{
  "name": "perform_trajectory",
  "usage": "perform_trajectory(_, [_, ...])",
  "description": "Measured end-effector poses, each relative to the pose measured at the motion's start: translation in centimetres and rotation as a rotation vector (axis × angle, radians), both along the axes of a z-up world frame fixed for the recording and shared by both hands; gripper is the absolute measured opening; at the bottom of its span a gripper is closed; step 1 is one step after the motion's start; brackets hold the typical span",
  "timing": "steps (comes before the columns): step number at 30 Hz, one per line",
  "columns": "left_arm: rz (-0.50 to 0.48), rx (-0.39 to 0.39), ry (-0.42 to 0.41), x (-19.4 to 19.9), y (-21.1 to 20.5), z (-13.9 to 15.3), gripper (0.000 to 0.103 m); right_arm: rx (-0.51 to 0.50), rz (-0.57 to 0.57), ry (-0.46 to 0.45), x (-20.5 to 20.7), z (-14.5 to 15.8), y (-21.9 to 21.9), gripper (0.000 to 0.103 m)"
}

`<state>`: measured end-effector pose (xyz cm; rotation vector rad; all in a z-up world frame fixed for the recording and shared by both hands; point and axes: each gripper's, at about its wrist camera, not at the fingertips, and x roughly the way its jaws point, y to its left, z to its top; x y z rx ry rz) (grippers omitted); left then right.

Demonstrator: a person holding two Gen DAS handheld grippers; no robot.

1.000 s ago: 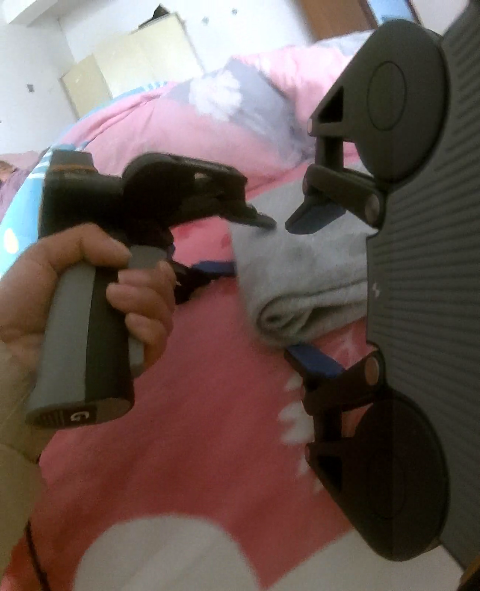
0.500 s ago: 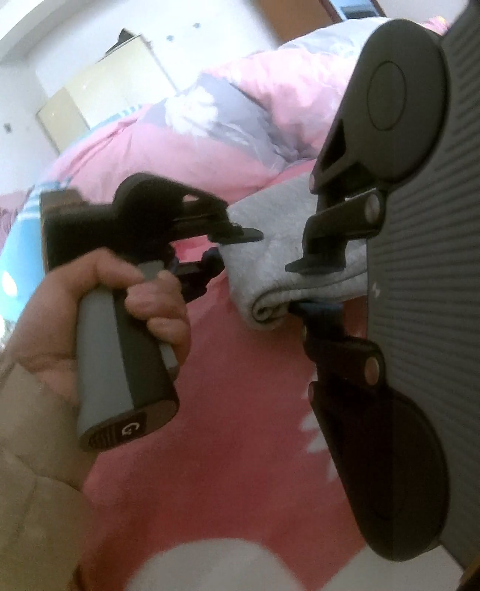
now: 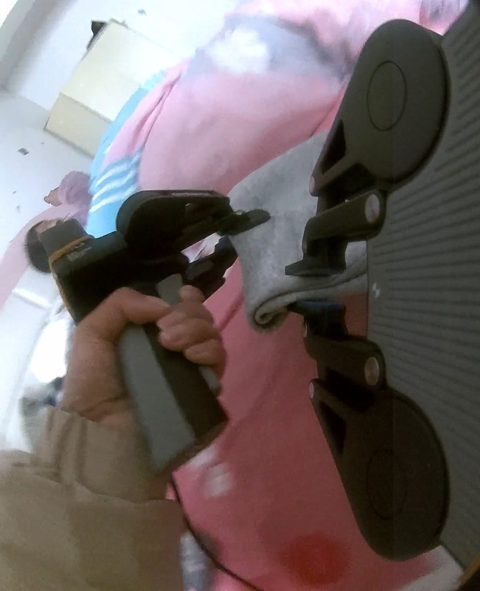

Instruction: Fold clothes

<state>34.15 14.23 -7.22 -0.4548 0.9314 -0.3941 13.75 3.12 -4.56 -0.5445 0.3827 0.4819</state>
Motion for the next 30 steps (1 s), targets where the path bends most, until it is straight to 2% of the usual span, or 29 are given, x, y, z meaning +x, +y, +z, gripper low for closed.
perform_trajectory(3, [0.046,0.051,0.039,0.2,1.7,-2.0,0.016,0.077,0.039,0.060,1.6,-0.9,2.3,0.011])
perform_trajectory(4, [0.059,0.045,0.047,0.1,1.9,-2.4,0.028,0.089,0.039,0.095,2.2,-1.4,2.6,0.012])
perform_trajectory(5, [0.067,0.054,0.036,-0.1,1.9,-2.0,0.033,0.099,0.036,0.135,2.7,-1.9,2.7,0.015])
perform_trajectory(7, [0.080,0.087,0.003,-0.8,1.5,-0.9,0.036,0.154,0.062,0.194,3.1,-1.9,1.6,0.018])
perform_trajectory(9, [0.093,0.121,-0.030,-1.6,1.2,0.2,0.040,0.192,0.077,0.187,2.0,-0.9,0.1,0.037])
perform_trajectory(10, [0.099,0.137,-0.046,-1.9,1.1,0.8,0.040,0.207,0.073,0.171,1.2,-0.4,-0.8,0.050])
perform_trajectory(11, [0.105,0.154,-0.063,-2.3,0.9,1.4,0.039,0.224,0.057,0.153,0.2,0.2,-2.0,0.052])
perform_trajectory(13, [0.100,0.189,-0.100,-3.2,0.2,2.6,0.039,0.284,0.014,0.151,-3.1,0.8,-4.5,0.052])
perform_trajectory(16, [0.037,0.235,-0.181,-5.3,-2.5,4.4,0.039,0.409,-0.076,0.146,-4.5,1.7,-9.9,0.052])
perform_trajectory(18, [0.001,0.226,-0.219,-6.8,-4.3,4.8,0.039,0.476,-0.151,0.134,-5.9,2.1,-13.6,0.052])
perform_trajectory(20, [-0.023,0.196,-0.244,-8.1,-5.7,4.6,0.039,0.489,-0.217,0.118,-5.7,1.8,-17.3,0.052])
perform_trajectory(23, [-0.047,0.170,-0.223,-9.6,-7.5,2.5,0.039,0.469,-0.340,0.093,-6.5,0.9,-21.3,0.052])
perform_trajectory(27, [-0.030,0.153,-0.144,-10.1,-8.5,-1.8,0.038,0.504,-0.513,0.050,-6.3,-0.2,-26.6,0.050])
perform_trajectory(30, [-0.008,0.146,-0.200,-10.8,-8.4,-2.8,0.037,0.551,-0.613,0.064,-4.6,-2.3,-29.9,0.046])
